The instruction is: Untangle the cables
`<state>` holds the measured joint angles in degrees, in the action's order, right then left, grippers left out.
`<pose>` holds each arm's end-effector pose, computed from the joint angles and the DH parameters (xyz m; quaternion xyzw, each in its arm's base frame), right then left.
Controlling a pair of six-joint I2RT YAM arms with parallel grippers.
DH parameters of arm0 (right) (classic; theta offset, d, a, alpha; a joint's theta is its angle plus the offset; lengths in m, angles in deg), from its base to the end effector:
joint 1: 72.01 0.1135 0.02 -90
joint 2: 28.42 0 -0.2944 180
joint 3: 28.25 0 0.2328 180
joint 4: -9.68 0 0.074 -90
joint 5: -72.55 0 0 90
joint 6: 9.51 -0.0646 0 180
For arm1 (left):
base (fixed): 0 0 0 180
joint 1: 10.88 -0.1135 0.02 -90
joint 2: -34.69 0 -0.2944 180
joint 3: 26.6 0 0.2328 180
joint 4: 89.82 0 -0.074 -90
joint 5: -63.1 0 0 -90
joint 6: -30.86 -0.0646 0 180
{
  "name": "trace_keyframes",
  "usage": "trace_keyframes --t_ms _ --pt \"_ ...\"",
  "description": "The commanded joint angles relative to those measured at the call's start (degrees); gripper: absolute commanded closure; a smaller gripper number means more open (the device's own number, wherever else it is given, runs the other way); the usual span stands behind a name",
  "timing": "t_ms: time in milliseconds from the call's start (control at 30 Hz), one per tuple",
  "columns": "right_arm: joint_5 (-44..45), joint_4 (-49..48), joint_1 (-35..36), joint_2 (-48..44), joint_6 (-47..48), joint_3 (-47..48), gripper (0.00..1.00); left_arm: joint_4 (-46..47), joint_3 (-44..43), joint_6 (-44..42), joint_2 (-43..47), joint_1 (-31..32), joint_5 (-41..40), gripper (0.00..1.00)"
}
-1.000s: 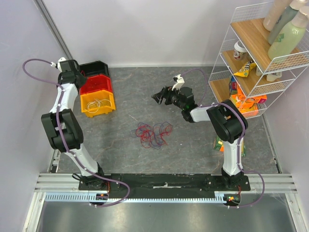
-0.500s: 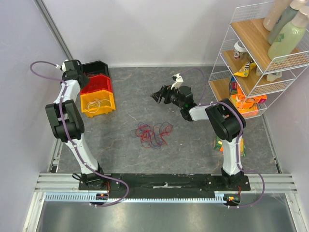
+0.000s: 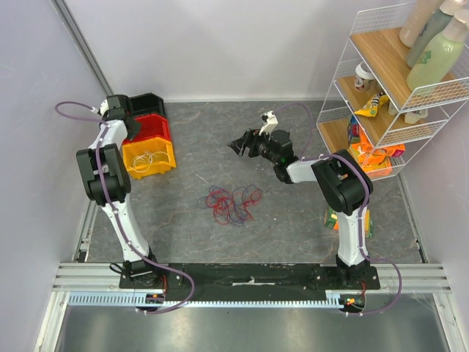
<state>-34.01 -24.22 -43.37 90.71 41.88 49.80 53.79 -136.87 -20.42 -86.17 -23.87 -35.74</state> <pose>0.4069 0.2432 0.2007 -0.0304 0.7476 0.4524 0.4852 0.4790 0.1207 0.2227 -0.4299 0.8224 -0.0115 0.3724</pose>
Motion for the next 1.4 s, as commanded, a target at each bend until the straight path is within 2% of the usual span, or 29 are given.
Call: trace_keyframes --t_ms 0,33,133,200,300,400,533,633,800,900,1033,1200,1300,1367 --pt "-0.49 -1.52 -0.17 1.19 -0.24 2.19 0.12 -2.01 -4.51 2.33 -1.92 -0.01 -0.39 0.98" --pt "-0.67 -1.35 -0.25 1.37 -0.32 2.54 0.12 -2.01 -5.04 2.06 -2.10 0.07 -0.74 0.93" --pt "-0.93 -1.08 -0.17 1.80 -0.15 2.98 0.12 -4.38 -6.97 0.48 -1.84 -0.19 -0.48 0.61" --pt "-1.02 -0.56 -0.17 1.46 0.11 2.63 0.12 -4.83 -5.41 -0.14 0.69 -0.19 0.83 0.46" --pt "-0.15 1.11 0.36 0.05 1.95 1.58 0.12 -4.13 -0.23 -0.48 8.23 -0.10 2.24 0.32" --pt "2.31 5.40 1.76 -2.23 4.76 0.35 0.12 -3.16 5.31 -1.37 16.68 -0.10 3.48 0.25" --pt "5.65 10.85 3.52 -5.04 5.65 -1.76 0.13 -2.89 13.66 -1.54 27.49 -0.01 6.46 0.23" --pt "9.34 18.66 5.19 -10.13 5.30 -5.70 0.14 -0.18 22.00 -2.33 35.84 1.21 12.68 0.26" --pt "10.14 31.15 6.60 -22.34 4.24 -13.88 0.13 4.57 36.41 -8.83 47.18 10.60 20.87 0.33" --pt "8.31 36.70 6.78 -26.75 5.38 -17.84 0.13 8.26 45.12 -11.72 53.08 20.26 23.07 0.32" --pt "3.64 33.82 7.74 -29.30 6.88 -22.06 0.14 10.90 51.02 -14.19 54.68 27.22 23.08 0.32" --pt "1.80 33.90 12.13 -29.66 11.01 -21.01 0.16 12.93 53.05 -16.65 52.66 31.35 25.19 0.32" --pt "0.65 32.67 12.31 -30.09 9.26 -22.59 0.18 12.84 53.05 -16.14 50.73 33.55 25.54 0.30" --pt "1.26 31.44 12.84 -31.58 8.90 -24.34 0.19 14.67 53.75 -14.82 48.80 34.52 28.95 0.30"
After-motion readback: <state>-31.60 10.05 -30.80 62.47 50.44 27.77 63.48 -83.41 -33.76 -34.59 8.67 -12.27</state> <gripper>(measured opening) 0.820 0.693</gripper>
